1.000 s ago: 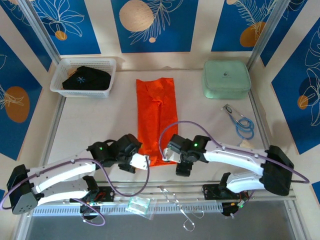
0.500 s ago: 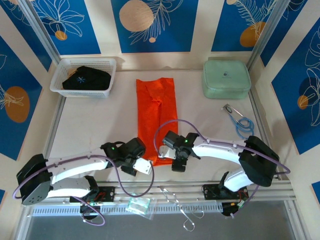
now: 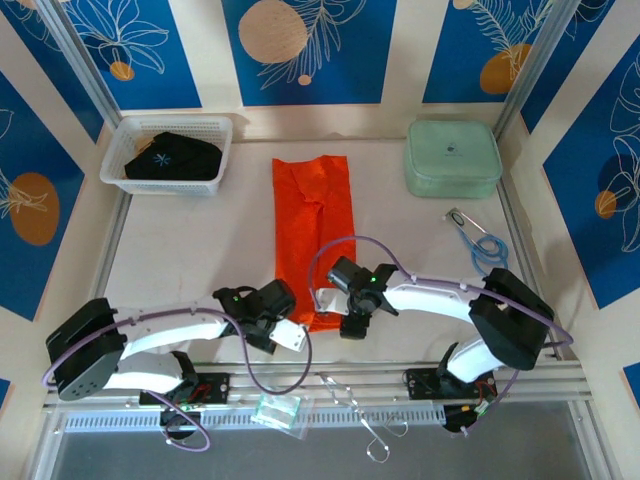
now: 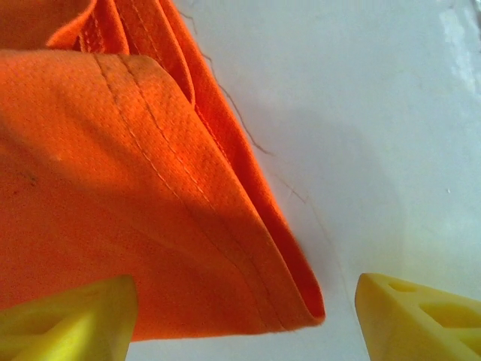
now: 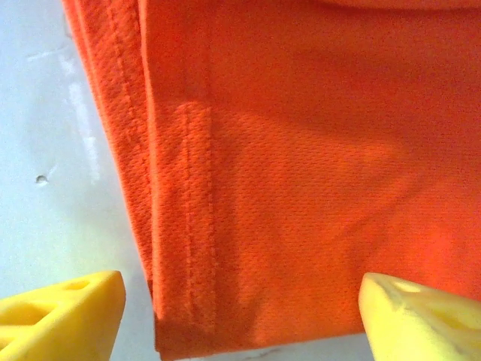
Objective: Fold and stack the t-shirts
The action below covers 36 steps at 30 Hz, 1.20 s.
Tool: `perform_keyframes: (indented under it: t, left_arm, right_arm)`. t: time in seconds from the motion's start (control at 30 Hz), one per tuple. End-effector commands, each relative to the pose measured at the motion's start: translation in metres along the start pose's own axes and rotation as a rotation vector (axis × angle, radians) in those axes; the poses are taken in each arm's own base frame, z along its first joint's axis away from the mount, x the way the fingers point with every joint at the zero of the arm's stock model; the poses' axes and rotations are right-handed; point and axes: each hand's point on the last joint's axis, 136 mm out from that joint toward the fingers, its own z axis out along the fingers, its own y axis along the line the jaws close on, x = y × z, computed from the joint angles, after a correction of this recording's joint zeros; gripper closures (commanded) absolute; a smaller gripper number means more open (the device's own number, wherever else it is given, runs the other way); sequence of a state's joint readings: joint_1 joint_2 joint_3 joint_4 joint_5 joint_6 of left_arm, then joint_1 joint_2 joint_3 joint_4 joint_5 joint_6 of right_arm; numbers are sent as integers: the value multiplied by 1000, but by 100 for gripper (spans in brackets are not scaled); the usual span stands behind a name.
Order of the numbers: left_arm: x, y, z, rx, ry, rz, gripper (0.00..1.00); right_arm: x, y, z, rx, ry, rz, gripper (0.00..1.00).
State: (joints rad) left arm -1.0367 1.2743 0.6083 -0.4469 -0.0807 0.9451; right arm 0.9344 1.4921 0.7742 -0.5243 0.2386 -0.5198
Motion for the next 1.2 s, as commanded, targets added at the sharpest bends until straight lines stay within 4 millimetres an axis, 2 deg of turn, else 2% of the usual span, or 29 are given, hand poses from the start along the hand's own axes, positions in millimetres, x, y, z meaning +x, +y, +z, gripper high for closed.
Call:
perform_keyframes:
  t: [0.0, 0.23, 0.43, 0.6, 0.77, 0.97, 1.0, 1.03, 1.07, 1.17]
  left_arm:
    - [-3, 0, 6, 11, -27, 10, 25]
    - [8, 6, 11, 12, -3, -22, 28]
    - [19, 5, 9, 26, 12, -41, 34]
    - [23, -2, 15, 70, 33, -41, 40]
    - [24, -5, 24, 122, 57, -49, 51]
    - [22, 3, 29, 135, 81, -63, 70]
    - [22, 4, 28, 129, 85, -61, 79]
    - [23, 6, 27, 118, 90, -58, 93]
    - [24, 8, 25, 108, 92, -58, 99]
    - [25, 13, 16, 65, 90, -51, 100]
  right_arm:
    - [8, 15, 8, -81, 34, -7, 22]
    - [17, 19, 18, -115, 100, -3, 37]
    - [16, 19, 17, -117, 91, -4, 38]
    - [15, 19, 14, -118, 86, -4, 42]
    - [14, 20, 13, -116, 80, -4, 48]
    - [13, 23, 12, -129, 76, -6, 70]
    - [13, 24, 12, -128, 76, -8, 75]
    - [12, 24, 11, -129, 76, -10, 78]
    - [12, 24, 11, -127, 77, -11, 81]
    - [10, 22, 7, -114, 70, -13, 93]
